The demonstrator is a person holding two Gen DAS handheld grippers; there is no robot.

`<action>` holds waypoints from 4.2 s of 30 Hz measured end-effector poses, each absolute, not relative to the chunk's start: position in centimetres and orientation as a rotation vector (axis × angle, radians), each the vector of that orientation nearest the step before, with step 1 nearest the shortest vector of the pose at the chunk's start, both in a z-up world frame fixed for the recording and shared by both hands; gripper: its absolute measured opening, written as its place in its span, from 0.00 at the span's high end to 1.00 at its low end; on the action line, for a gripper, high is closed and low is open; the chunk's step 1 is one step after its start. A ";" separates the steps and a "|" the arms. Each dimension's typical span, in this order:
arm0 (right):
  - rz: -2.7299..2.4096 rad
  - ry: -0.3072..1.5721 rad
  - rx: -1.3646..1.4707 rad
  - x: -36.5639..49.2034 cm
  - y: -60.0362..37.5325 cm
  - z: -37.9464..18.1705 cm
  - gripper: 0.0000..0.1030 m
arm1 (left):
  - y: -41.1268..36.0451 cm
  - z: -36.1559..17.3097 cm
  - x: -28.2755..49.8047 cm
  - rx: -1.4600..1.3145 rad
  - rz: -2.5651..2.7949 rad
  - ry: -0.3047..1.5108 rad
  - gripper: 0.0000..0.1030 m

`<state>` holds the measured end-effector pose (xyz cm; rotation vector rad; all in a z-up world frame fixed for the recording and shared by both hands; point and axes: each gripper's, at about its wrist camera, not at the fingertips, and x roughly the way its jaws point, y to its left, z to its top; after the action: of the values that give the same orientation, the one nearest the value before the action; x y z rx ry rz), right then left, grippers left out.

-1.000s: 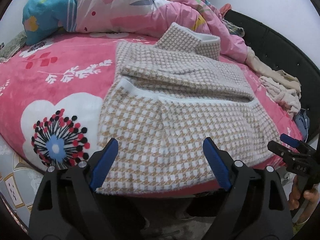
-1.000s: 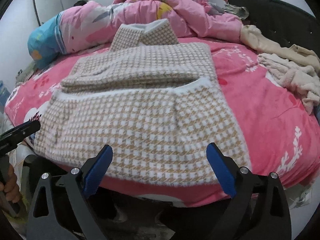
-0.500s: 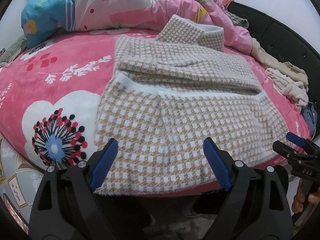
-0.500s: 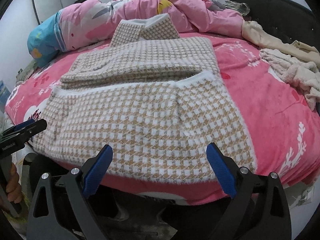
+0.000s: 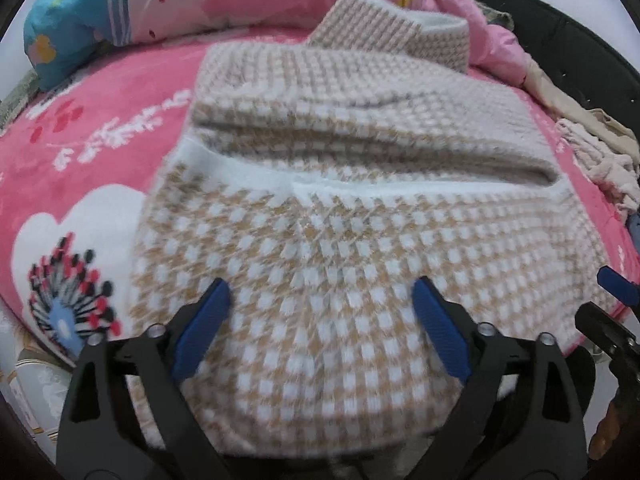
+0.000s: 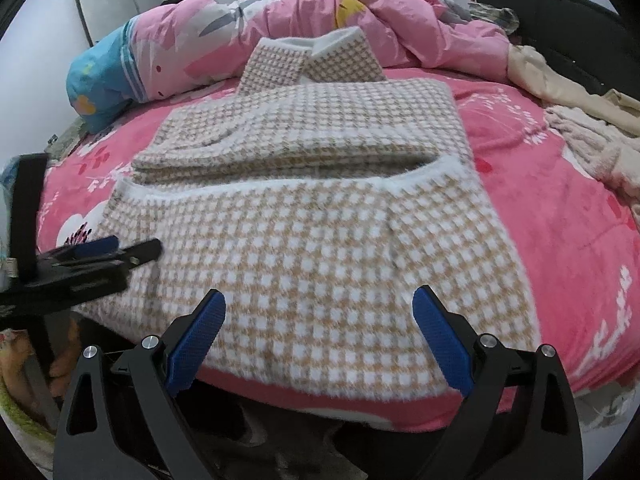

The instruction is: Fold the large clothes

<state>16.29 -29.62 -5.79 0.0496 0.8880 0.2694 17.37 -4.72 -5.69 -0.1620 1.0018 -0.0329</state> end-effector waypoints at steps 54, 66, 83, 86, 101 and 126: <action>0.291 0.974 0.066 19.2 -29.7 -9.4 0.05 | -5.2 -6.1 17.5 -0.175 0.012 0.992 0.07; 0.291 0.975 0.066 19.2 -29.7 -9.4 0.05 | -5.2 -6.1 17.5 -0.173 0.011 0.993 0.07; 0.292 0.976 0.066 19.2 -29.7 -9.4 0.05 | -5.2 -6.1 17.5 -0.170 0.016 0.991 0.07; 0.292 0.976 0.066 19.2 -29.7 -9.3 0.05 | -5.3 -6.2 17.5 -0.169 0.017 0.992 0.07; 0.292 0.977 0.067 19.2 -29.7 -9.3 0.05 | -5.2 -6.2 17.6 -0.172 0.020 0.995 0.07; 0.294 0.979 0.066 19.3 -29.7 -9.4 0.05 | -5.2 -6.3 17.6 -0.176 0.022 0.992 0.07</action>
<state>19.27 -29.75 -9.37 0.0664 0.9793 0.2936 17.55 -5.22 -6.27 -0.1762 0.9921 0.0223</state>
